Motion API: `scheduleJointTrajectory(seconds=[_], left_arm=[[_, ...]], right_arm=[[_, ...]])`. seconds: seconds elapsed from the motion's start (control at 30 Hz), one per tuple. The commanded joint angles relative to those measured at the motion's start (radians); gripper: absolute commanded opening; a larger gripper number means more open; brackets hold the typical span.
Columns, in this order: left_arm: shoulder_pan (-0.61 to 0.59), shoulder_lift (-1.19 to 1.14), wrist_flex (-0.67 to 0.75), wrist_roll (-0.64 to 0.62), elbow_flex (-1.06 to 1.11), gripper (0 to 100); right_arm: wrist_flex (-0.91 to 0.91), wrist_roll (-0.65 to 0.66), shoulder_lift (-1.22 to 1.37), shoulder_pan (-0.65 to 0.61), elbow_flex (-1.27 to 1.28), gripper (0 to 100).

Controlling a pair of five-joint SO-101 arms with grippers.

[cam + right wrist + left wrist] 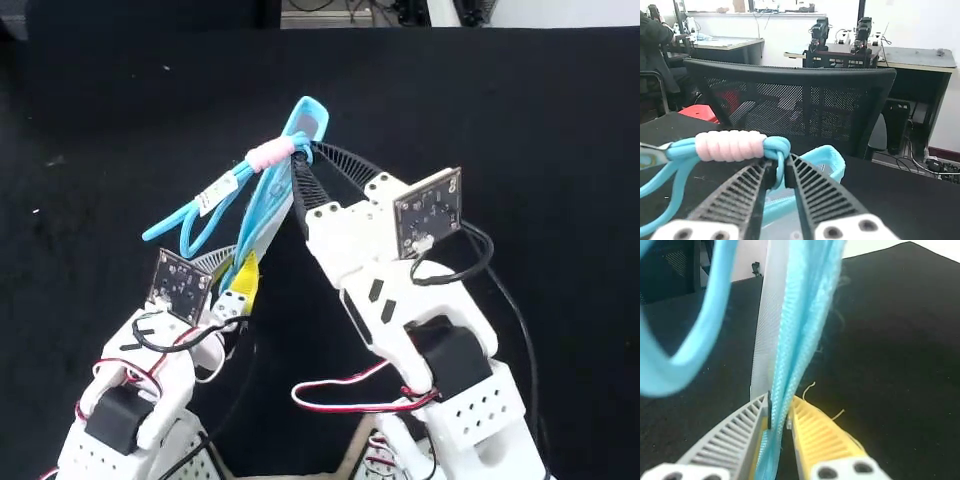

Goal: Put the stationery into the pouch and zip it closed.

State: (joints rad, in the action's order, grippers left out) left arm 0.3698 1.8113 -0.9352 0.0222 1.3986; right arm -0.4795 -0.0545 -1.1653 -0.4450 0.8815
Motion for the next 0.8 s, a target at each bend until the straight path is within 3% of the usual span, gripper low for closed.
scheduleJointTrajectory(seconds=[0.0,0.37,0.6,0.77], left_arm=[[0.002,-0.011,-0.037,0.006,-0.001,3],[-0.035,-0.011,-0.028,0.002,-0.036,3],[-0.035,-0.011,0.005,0.000,-0.185,3],[-0.035,-0.011,0.066,-0.002,-0.193,13]], right_arm=[[0.035,-0.011,-0.005,0.104,-0.048,1.1],[0.143,-0.012,-0.005,0.157,0.056,1.1],[0.138,-0.008,-0.008,0.075,0.053,1.1],[0.138,-0.008,-0.007,0.060,0.054,1.1]])
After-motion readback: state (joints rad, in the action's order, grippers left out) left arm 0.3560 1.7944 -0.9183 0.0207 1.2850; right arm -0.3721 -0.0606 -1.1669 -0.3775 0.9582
